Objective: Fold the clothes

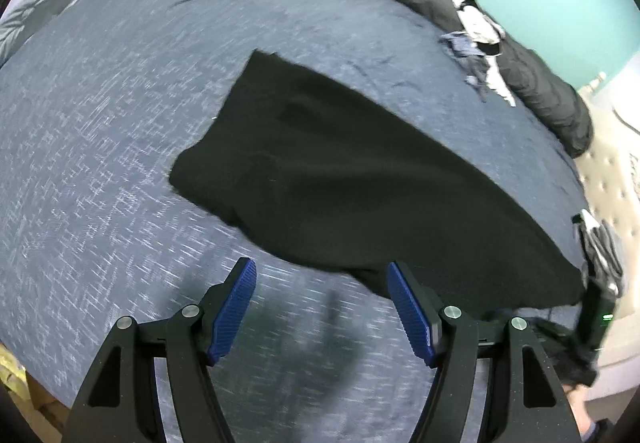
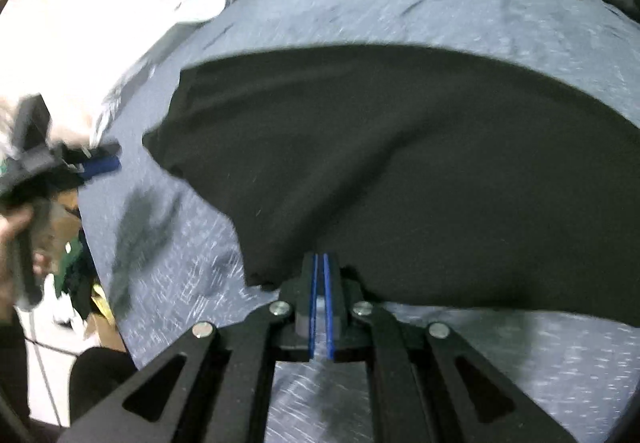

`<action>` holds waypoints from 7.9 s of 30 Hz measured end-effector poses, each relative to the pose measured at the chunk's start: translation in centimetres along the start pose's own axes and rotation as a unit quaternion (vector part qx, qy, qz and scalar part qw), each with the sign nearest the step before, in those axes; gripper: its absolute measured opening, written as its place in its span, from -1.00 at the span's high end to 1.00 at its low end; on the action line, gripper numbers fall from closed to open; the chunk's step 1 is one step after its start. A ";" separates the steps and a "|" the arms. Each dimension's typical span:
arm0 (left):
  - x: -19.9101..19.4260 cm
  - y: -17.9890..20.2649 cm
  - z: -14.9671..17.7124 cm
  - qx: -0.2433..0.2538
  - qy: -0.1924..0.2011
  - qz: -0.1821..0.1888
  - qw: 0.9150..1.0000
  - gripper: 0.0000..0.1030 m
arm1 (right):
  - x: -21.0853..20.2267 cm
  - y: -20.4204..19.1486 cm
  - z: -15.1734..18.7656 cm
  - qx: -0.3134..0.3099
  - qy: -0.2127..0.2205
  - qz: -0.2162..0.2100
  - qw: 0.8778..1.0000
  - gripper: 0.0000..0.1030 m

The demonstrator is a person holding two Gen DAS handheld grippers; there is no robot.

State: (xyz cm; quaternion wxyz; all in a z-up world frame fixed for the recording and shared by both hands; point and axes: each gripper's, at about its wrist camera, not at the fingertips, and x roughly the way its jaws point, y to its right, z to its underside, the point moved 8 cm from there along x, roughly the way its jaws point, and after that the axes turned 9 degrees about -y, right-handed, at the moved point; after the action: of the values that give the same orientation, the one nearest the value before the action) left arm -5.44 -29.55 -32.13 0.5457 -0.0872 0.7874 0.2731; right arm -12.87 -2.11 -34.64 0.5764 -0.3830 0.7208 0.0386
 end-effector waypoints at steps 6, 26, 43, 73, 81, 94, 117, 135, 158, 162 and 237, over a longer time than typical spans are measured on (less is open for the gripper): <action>2.8 -2.6 -1.0 -0.044 -0.018 0.013 0.999 -0.42 | -3.7 4.7 -0.3 0.025 0.022 0.023 0.999 0.95; 3.8 -5.1 -6.6 -0.060 0.039 0.042 0.997 0.59 | -4.3 10.6 1.0 0.064 0.020 0.032 0.997 0.95; 4.3 -6.9 -6.3 -0.110 0.038 0.018 0.993 0.00 | -13.5 20.8 2.5 0.112 0.054 0.107 0.986 0.94; 7.2 -1.2 -5.1 -0.022 0.010 -0.042 0.999 -0.25 | -23.1 43.5 15.5 0.435 0.169 0.091 0.880 -0.06; 4.8 -0.4 -4.4 -0.020 0.038 -0.024 0.999 -0.27 | -21.9 44.4 15.0 0.461 0.171 0.070 0.868 -0.12; 4.0 1.6 -3.9 0.001 0.036 -0.023 0.999 -0.31 | -21.0 44.2 13.7 0.448 0.188 0.084 0.870 0.25; 3.2 1.9 -3.8 0.006 0.037 -0.027 0.999 -0.32 | -34.3 40.0 1.3 0.302 0.286 0.161 0.895 0.77; 4.5 6.9 -3.6 0.042 0.027 -0.012 0.999 -0.34 | -38.8 41.1 0.4 0.285 0.248 0.241 0.894 0.77; 4.5 3.6 -3.9 0.024 0.042 -0.007 0.999 -0.34 | -24.2 22.3 -10.9 0.149 0.200 0.140 0.958 0.77; 4.2 3.3 -4.2 0.021 0.045 -0.001 0.999 -0.34 | -21.1 18.1 -12.6 0.118 0.183 0.128 0.968 0.77; 5.4 14.5 -5.2 0.103 0.043 0.026 0.993 -0.41 | -8.1 14.8 -4.2 0.149 0.121 0.013 0.981 0.07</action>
State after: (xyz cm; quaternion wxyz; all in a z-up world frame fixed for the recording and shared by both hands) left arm -18.09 -19.29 -30.85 0.5102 -0.0219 0.8361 0.2006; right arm -24.72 10.34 -31.96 0.5351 -0.2856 0.7876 -0.1084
